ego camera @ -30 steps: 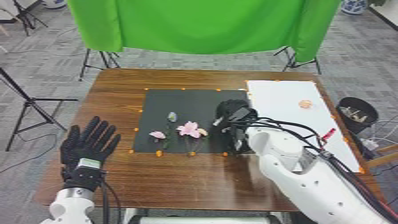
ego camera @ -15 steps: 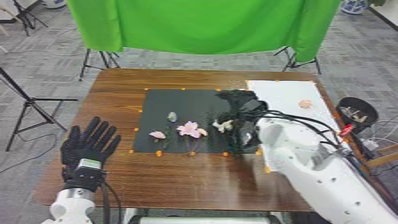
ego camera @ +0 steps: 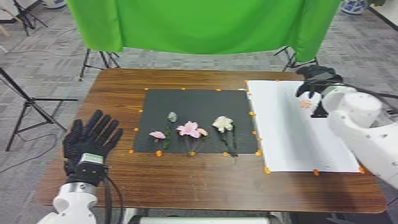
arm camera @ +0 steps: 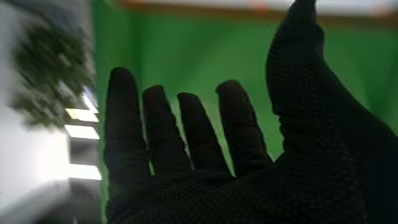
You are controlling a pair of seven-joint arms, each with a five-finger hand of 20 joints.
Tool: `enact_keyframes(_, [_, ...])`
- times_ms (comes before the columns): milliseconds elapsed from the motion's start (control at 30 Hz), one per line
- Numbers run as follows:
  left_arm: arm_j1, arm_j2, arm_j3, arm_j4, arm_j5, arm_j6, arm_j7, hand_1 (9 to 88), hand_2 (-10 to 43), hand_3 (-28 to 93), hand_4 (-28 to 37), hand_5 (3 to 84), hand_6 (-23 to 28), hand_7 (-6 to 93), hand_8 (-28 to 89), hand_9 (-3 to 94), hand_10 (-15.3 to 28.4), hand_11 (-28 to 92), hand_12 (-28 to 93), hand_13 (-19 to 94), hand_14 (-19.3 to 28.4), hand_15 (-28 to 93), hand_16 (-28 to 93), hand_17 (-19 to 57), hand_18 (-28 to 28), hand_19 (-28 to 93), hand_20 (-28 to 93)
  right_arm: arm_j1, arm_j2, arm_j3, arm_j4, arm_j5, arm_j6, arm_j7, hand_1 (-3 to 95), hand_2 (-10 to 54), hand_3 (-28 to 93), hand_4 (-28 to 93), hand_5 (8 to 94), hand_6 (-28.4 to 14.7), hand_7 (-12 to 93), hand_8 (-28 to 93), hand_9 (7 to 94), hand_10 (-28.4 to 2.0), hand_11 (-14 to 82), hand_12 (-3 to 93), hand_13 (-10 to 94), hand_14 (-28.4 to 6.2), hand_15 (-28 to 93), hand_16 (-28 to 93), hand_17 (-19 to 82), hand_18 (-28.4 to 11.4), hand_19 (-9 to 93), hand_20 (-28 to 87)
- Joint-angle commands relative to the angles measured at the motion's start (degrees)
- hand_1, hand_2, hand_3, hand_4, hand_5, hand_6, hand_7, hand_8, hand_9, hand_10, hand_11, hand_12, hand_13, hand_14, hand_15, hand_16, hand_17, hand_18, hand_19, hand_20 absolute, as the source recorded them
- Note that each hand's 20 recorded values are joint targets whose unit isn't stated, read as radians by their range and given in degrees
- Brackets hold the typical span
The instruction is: Arrange flowers
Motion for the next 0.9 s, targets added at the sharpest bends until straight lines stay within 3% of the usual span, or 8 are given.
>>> enact_keyframes(33, [0.59, 0.23, 0.19, -0.46, -1.01, 1.13, 0.71, 26.5, 17.2, 72, -28.3, 41.3, 9.9, 14.6, -9, 34.5, 16.5, 25, 11, 24, 17.4, 42, -8, -6.7, 15.3, 38, 9, -0.86, -2.4, 3.17, 1.78, 3.79, -12.14, 3.3, 42.1, -7.5, 82, -28, 35.0, -0.9, 20, -15, 33.0, -11.1, 8.2, 11.6, 33, -11.0, 8, 22, 16, -16.8, 53, 23])
enact_keyframes(167, [0.81, -0.17, 0.0, -0.66, -0.88, 1.64, 0.32, 28.2, 18.2, 72, -28.2, 41.8, 10.0, 14.9, -9, 34.9, 16.6, 25, 11, 25, 17.5, 42, -8, -6.6, 15.4, 38, 9, -2.16, -2.53, 2.64, 2.41, 1.27, -11.51, 3.22, 46.9, -7.4, 81, -28, 40.0, 1.2, 22, -16, 40.1, -9.5, 8.9, 11.4, 39, -9.9, 11, 21, 20, -16.4, 54, 23])
enact_keyframes(267, [0.93, -0.51, -0.07, -0.72, -0.54, 1.6, 0.06, 28.3, 18.3, 73, -28.1, 41.9, 10.0, 15.1, -9, 35.1, 16.5, 25, 11, 25, 17.5, 43, -8, -6.7, 15.4, 39, 9, -4.01, -1.85, 1.93, 2.11, -0.28, -6.36, 2.41, 50.1, -7.7, 80, -28, 45.2, 2.8, 23, -17, 47.2, -7.8, 10.3, 12.1, 44, -8.0, 13, 21, 22, -15.4, 56, 24])
enact_keyframes(400, [1.2, -0.81, -0.11, -0.89, -0.69, 2.01, -0.13, 28.3, 18.3, 73, -27.9, 41.9, 10.0, 15.1, -9, 35.3, 16.5, 25, 11, 25, 17.6, 44, -8, -6.7, 15.4, 39, 9, -5.08, -2.21, 1.93, 2.26, -2.55, -7.3, 0.6, 53.6, -8.4, 78, -28, 52.9, 4.8, 23, -17, 60.8, -6.6, 13.3, 14.1, 57, -5.4, 21, 23, 24, -15.0, 64, 28])
enact_keyframes(500, [0.87, -0.96, 0.13, -0.72, -0.64, 1.96, -0.32, 28.3, 18.2, 73, -27.9, 42.0, 10.1, 15.1, -9, 35.3, 16.6, 25, 11, 25, 17.6, 44, -8, -6.6, 15.5, 39, 9, -6.39, -1.98, 1.63, 1.95, -1.8, -3.9, 0.93, 56.1, -8.8, 73, -28, 56.2, 5.3, 23, -17, 65.2, -6.3, 13.9, 16.0, 60, -4.2, 21, 30, 25, -15.1, 64, 30])
enact_keyframes(600, [1.07, -1.1, 0.15, -0.78, -0.69, 2.02, -0.41, 28.2, 18.1, 73, -28.1, 42.0, 10.1, 15.1, -9, 35.3, 16.6, 25, 11, 25, 17.6, 44, -8, -6.7, 15.5, 39, 9, -7.47, -1.75, 1.24, 1.64, -2.12, 0.24, 0.22, 59.4, -8.0, 66, -28, 63.3, 5.2, 26, -8, 77.0, -5.9, 7.0, 30.0, 66, -3.2, 20, 39, 26, -14.8, 65, 32])
enact_keyframes(667, [1.34, -1.18, 0.07, -1.0, -0.76, 2.3, -0.46, 28.0, 18.0, 72, -28.1, 42.0, 10.1, 15.1, -9, 35.3, 16.6, 25, 11, 25, 17.6, 44, -8, -6.7, 15.4, 39, 9, -8.45, -1.41, 1.08, 0.77, -2.45, 3.63, 0.16, 59.2, -6.7, 64, -28, 68.0, 5.0, 30, -7, 83.5, -6.1, 9.5, 38.1, 69, -3.8, 23, 42, 26, -15.0, 65, 33])
enact_keyframes(900, [1.66, -1.23, -0.34, -0.96, -0.61, 1.96, -0.47, 27.5, 17.5, 72, -28.2, 42.1, 10.2, 15.0, -9, 35.3, 16.6, 26, 11, 25, 17.6, 44, -8, -6.6, 15.4, 39, 9, -14.25, 1.6, 3.76, -8.62, -4.37, 11.41, 0.08, 58.8, -6.4, 64, -28, 73.0, 5.1, 32, -4, 86.3, -6.2, 16.4, 41.8, 70, -3.8, 26, 41, 27, -14.9, 62, 32])
